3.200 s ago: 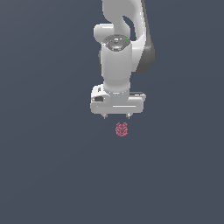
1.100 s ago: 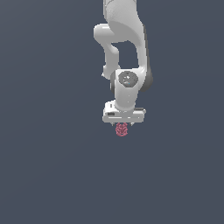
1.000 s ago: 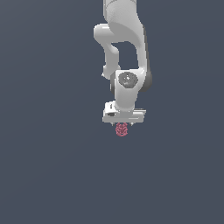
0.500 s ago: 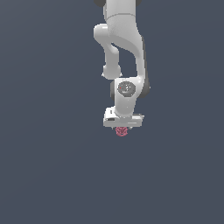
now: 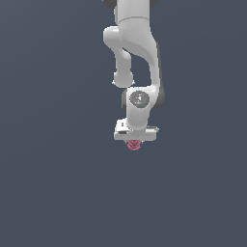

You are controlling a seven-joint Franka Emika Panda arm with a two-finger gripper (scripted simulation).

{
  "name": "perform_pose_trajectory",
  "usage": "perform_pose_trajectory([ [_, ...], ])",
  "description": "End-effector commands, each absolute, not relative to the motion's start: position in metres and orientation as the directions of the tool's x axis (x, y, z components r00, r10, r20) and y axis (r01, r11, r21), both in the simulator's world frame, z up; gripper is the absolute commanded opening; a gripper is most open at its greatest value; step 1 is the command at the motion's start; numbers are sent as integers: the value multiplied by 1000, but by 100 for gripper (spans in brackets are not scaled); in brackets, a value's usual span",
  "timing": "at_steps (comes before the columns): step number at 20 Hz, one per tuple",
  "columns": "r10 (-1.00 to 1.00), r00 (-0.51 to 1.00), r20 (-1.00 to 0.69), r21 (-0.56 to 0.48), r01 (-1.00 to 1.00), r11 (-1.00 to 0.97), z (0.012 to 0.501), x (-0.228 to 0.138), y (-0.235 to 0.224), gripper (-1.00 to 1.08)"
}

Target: Pick up the object and move it to a goal position.

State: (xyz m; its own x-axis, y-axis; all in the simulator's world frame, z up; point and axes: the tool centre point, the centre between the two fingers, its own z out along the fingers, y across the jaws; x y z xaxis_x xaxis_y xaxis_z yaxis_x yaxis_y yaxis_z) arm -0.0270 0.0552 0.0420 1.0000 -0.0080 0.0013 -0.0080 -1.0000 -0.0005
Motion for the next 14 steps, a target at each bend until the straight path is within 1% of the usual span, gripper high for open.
perform_pose_trajectory([
  [1, -8, 1000, 0, 0, -8, -1000, 41, -27, 55, -100],
  [8, -8, 1000, 1, 0, -8, -1000, 46, -27, 57, -100],
  [14, -8, 1000, 1, 0, -8, -1000, 73, -27, 72, -100],
])
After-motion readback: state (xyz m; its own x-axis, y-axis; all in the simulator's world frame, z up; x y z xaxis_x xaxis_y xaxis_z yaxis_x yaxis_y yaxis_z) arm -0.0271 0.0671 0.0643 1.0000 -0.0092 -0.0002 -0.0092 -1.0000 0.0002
